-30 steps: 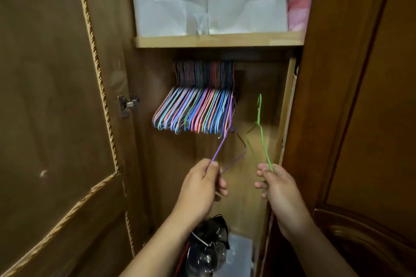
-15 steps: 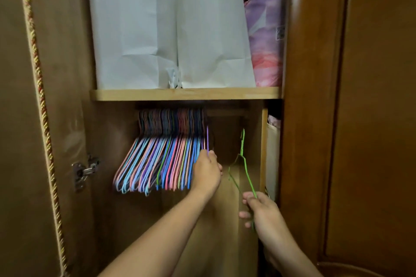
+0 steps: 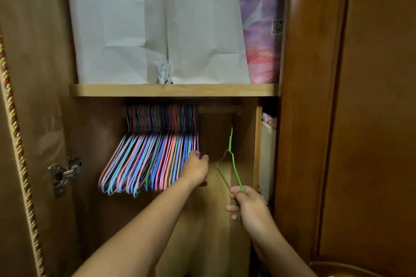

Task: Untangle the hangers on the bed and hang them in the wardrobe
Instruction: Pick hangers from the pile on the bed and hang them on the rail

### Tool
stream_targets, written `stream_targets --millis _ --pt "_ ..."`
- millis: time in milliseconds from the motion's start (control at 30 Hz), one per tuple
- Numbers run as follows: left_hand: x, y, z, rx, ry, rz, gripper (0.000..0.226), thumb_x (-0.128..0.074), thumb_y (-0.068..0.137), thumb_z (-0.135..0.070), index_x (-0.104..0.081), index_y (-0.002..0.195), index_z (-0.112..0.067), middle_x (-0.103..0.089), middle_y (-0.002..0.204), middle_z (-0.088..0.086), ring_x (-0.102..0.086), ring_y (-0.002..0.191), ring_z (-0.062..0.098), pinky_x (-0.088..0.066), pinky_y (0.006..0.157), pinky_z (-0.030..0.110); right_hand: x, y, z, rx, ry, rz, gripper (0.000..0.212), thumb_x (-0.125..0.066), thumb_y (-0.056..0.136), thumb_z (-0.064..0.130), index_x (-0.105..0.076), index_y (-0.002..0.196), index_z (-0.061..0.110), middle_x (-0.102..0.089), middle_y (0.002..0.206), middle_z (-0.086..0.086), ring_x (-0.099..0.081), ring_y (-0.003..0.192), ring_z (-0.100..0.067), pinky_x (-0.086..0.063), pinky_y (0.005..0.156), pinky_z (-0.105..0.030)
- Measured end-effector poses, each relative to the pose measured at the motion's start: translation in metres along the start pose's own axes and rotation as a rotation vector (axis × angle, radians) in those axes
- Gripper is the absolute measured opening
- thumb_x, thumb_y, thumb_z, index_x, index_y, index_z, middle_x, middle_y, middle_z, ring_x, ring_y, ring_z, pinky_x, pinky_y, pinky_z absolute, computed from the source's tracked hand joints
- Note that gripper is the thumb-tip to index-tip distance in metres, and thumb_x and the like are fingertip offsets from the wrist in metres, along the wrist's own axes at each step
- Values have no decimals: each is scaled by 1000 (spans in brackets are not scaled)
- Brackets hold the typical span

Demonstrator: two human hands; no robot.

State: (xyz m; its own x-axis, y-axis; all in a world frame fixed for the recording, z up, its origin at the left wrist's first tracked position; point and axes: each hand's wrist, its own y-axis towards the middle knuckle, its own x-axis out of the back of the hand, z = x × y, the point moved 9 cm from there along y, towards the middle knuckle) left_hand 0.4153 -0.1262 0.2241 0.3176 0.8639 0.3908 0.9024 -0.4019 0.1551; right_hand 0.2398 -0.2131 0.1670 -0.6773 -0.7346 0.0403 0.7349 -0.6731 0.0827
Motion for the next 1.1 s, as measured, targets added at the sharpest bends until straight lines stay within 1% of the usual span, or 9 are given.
stream_targets --millis 100,200,333,400,500,633,767,900,1100 --pt "6 -5 0 -18 49 -8 57 -43 104 -35 -24 155 -18 -44 151 12 -51 129 35 -53 93 38 -4 4 11 35 -7 4 15 -45 104 22 -61 103 22 -60 99 0 -64 80 -15 -49 61 -24" --pt "12 -22 -1 43 -115 55 60 -45 102 -34 -19 156 -30 -54 138 11 -63 105 34 -59 57 37 -7 11 25 68 -8 8 15 -47 104 24 -61 101 25 -62 101 0 -65 87 -17 -51 68 -27" --pt "27 -60 -5 -20 -81 102 64 -48 101 -25 -18 157 -34 -50 144 6 -63 90 23 -55 47 29 -13 19 13 70 -50 35 17 -48 103 30 -64 106 25 -64 105 -4 -67 95 -21 -50 83 -36" --pt "33 -79 2 -26 -81 151 67 -51 100 -24 -18 156 -36 -48 146 5 -63 86 19 -60 52 34 -15 17 -2 57 -94 38 22 -48 103 32 -63 114 22 -65 105 -4 -67 95 -20 -51 90 -41" --pt "49 -98 15 -23 -100 200 63 -55 99 -22 -26 154 -36 -50 135 -5 -61 102 20 -63 64 47 -13 13 -8 54 -108 15 24 -46 104 31 -62 116 17 -66 96 -3 -67 94 -24 -53 90 -44" --pt "89 -87 14 -40 -35 111 40 -53 99 -18 -47 138 -26 -59 98 14 -60 80 24 -62 61 50 -16 16 30 228 -247 -32 20 -43 104 30 -62 104 24 -67 97 -6 -65 94 -22 -53 91 -44" --pt "123 -67 8 -65 23 -10 24 -54 97 -19 -53 121 -22 -63 74 8 -57 55 18 -56 53 37 -45 57 67 307 -340 -66 26 -40 105 31 -61 114 19 -64 112 -7 -62 102 -23 -51 88 -39" --pt "139 -59 20 -15 5 -31 24 -56 94 -20 -56 118 -23 -66 76 10 -61 62 24 -58 65 50 -74 100 67 288 -512 -78 35 -34 106 33 -60 112 11 -60 113 -15 -60 101 -30 -50 88 -42" --pt "151 -62 39 24 50 -49 22 -59 94 -21 -57 116 -24 -69 100 9 -70 79 30 -59 74 51 -99 103 40 327 -609 -9 39 -31 106 39 -59 111 13 -63 107 -7 -61 98 -23 -54 87 -42"
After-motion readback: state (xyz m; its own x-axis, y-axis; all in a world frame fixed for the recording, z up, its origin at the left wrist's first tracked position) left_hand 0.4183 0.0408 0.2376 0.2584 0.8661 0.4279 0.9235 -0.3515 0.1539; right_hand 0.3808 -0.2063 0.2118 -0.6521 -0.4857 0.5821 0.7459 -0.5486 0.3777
